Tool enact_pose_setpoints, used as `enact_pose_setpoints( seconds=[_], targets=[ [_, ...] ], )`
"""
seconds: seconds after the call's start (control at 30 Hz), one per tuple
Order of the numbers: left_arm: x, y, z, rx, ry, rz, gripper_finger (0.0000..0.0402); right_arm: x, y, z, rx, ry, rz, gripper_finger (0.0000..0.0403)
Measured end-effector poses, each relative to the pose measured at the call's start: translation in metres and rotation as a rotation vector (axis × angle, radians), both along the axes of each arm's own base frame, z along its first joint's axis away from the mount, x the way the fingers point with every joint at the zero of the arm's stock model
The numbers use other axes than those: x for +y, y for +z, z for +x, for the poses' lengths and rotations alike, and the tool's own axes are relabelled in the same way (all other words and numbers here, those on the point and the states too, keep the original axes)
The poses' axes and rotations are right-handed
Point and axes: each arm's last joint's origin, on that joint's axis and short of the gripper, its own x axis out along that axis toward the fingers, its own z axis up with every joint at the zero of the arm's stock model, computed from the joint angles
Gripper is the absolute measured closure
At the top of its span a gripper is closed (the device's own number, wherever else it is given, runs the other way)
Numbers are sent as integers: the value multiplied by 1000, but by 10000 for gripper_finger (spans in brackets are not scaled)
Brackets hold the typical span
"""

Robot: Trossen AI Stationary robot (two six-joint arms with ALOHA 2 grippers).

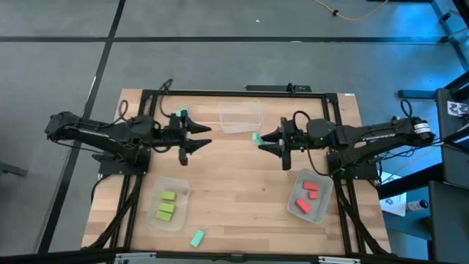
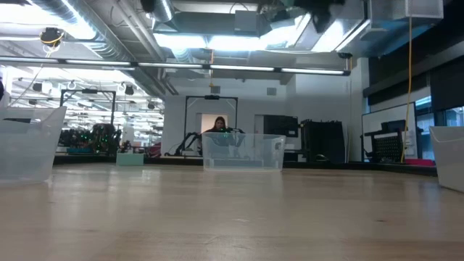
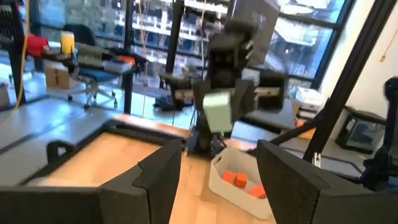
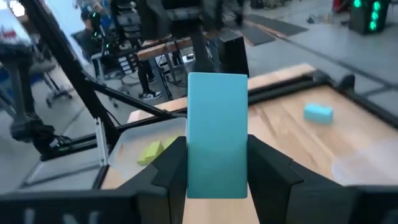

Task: Sort & place blocks by color
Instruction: Put the top right blue block into the top transparent bin

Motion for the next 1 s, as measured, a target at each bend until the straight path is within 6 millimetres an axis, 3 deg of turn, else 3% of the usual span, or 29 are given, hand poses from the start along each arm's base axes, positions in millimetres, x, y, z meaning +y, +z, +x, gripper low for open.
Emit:
enact_pose_setpoints(
  seconds=[0.37,0.63,1.0],
  targets=[
    [-8,-24,58,-100,-70,-9,200,7,24,60,-23,26,-161,273],
    [-9,-29,71,-178,-37,-19,200,10,26,67,-51,37,-163,273],
    [-11,-15,93,-164,-36,67,200,15,16,75,-31,79,-145,273]
  ],
)
